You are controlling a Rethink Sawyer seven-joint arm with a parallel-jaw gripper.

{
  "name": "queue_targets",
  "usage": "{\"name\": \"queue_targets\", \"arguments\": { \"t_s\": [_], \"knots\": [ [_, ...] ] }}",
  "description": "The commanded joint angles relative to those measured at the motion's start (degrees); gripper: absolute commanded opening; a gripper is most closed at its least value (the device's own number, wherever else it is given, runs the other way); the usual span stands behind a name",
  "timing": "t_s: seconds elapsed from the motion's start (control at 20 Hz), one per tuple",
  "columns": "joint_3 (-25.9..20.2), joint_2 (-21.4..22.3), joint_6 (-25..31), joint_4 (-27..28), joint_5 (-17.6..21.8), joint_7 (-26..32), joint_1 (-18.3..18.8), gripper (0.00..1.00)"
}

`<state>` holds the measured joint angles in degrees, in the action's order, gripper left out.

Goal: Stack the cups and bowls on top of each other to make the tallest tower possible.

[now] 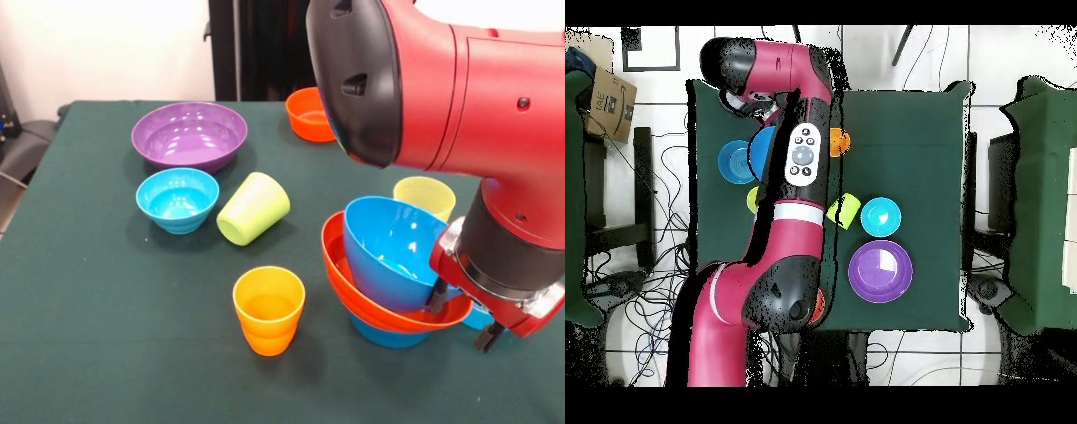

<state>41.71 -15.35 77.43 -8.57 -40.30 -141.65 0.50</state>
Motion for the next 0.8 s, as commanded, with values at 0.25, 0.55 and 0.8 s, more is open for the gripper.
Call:
{"name": "queue_targets", "arguments": {
  "t_s": [0.25,0.55,0.8],
  "knots": [
    [-0.5,0.6,2.7,-2.7,2.4,5.9,-1.5,1.0],
    [2.1,0.4,1.8,-3.0,4.1,3.1,-2.0,1.0],
    [5.5,0.2,2.2,-2.7,4.9,1.0,-2.1,1.0]
  ]
}}
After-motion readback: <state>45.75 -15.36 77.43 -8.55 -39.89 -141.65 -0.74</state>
